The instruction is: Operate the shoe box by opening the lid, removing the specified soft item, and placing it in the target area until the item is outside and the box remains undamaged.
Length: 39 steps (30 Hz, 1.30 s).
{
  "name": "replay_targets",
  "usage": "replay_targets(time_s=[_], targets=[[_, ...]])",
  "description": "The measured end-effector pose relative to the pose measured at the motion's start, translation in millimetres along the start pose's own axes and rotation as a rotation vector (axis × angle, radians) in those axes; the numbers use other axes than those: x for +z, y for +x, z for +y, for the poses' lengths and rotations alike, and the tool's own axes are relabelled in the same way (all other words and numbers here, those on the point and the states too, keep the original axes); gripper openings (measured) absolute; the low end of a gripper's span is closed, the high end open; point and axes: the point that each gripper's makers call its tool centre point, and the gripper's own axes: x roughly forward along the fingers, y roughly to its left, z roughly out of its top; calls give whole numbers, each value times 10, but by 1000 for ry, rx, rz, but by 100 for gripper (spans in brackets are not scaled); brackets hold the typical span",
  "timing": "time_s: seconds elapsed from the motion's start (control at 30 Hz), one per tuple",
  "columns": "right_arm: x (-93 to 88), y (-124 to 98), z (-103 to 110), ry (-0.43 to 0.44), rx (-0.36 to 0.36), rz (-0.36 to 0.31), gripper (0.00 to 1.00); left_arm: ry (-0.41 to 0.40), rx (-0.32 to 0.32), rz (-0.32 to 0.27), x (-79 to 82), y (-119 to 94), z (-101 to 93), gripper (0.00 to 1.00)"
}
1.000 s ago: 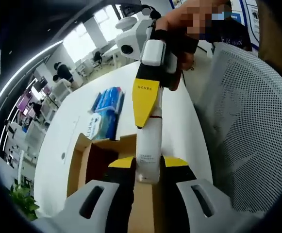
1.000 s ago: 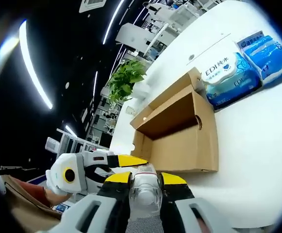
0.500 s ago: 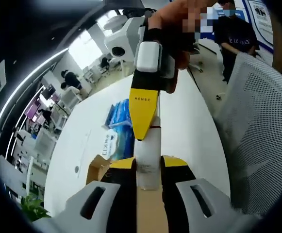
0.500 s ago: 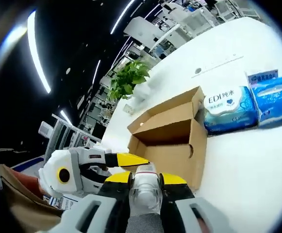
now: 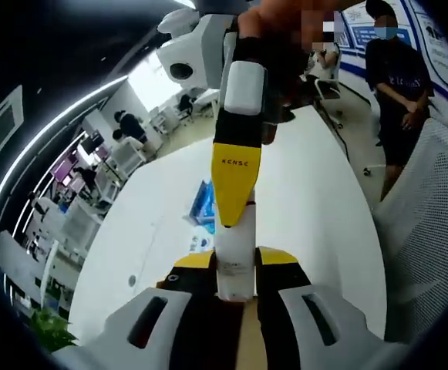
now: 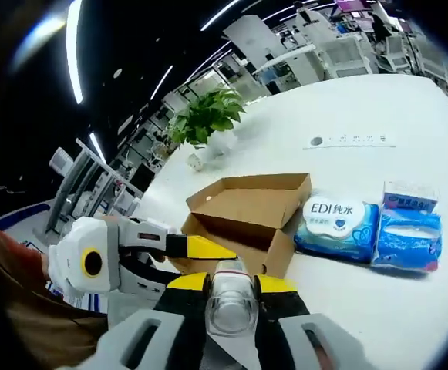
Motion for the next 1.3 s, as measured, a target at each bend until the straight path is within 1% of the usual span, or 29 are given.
replay_targets(time_s=[0.03, 0.07, 0.1, 0.17, 0.33, 0.43, 0.57, 0.63, 0.9, 1.3], targets=[[25, 0, -13, 5, -5, 1, 18, -11, 9, -2, 12, 41, 34, 19], [71, -7, -46, -7, -12, 18, 18, -20, 16, -2, 18, 68, 63, 19], [102, -18, -87, -39, -24, 44, 18, -28, 29, -3, 26, 108, 111, 19], [177, -24, -132, -43, -35, 60, 18, -50, 48, -6, 45, 172, 194, 19], [411, -45, -272, -114, -61, 114, 18, -110, 91, -20, 71, 321, 417, 19], [533, -32, -359, -129, -77, 133, 18, -118, 117, -19, 70, 412, 548, 19], [687, -5, -526, -117, -105, 149, 17, -135, 148, -14, 50, 531, 707, 19], [743, 13, -593, -110, -113, 150, 17, -129, 173, -8, 25, 603, 787, 19], [932, 92, -938, -123, -150, 185, 17, -195, 186, -4, -58, 920, 995, 19], [1175, 183, -1284, -129, -178, 197, 17, -252, 173, -8, -148, 1252, 1261, 19]])
